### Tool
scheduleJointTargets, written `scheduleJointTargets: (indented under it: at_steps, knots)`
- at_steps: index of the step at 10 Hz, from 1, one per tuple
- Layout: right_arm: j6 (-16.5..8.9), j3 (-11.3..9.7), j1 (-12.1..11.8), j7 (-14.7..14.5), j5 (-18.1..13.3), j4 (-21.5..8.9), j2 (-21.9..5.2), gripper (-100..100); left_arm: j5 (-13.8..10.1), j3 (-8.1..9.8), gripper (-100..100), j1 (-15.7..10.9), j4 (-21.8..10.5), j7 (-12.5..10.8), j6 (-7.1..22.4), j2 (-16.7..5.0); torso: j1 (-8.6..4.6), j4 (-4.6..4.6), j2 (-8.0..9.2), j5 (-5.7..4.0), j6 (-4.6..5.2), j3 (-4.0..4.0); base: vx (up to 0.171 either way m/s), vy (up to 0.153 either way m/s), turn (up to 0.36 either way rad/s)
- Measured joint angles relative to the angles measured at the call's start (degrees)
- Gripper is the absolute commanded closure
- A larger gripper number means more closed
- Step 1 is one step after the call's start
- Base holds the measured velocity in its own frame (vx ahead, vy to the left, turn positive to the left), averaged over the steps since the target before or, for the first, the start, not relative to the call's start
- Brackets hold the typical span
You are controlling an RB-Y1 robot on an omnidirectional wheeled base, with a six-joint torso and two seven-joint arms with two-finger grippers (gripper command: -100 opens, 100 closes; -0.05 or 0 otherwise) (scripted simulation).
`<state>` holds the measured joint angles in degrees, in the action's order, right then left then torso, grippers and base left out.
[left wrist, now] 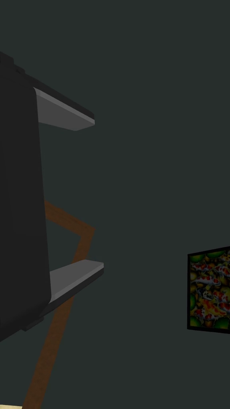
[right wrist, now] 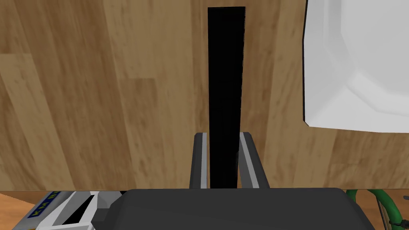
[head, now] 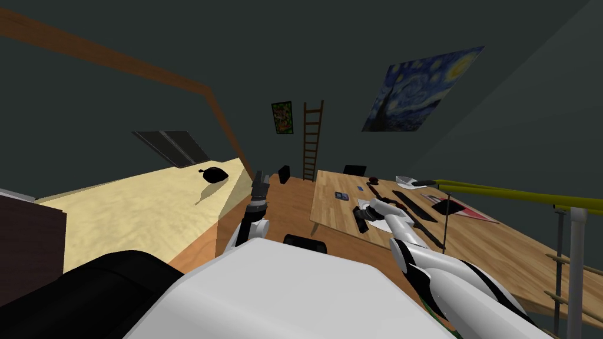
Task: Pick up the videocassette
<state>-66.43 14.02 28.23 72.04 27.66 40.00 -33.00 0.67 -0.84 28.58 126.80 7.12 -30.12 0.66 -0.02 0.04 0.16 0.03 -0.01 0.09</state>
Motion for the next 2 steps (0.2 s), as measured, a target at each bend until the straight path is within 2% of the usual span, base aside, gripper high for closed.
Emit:
scheduleJointTargets:
  at_steps: [1,2]
  knots:
    - [-0.92,-0.15,0.39,0.47,0.09,0.58,-0.39,100,0.00,0.00,0,0.00,0.00,0.00,0.00,0.00,0.00,0.02,0.11,-0.01,0.01,0.07,-0.030,-0.003,0.009]
    - [-1.12,-0.18,0.42,0.59,0.09,0.69,-0.41,0,0.00,0.00,0,0.00,0.00,0.00,0.00,0.00,-0.01,0.00,0.03,-0.02,0.04,0.02,-0.005,0.000,-0.002]
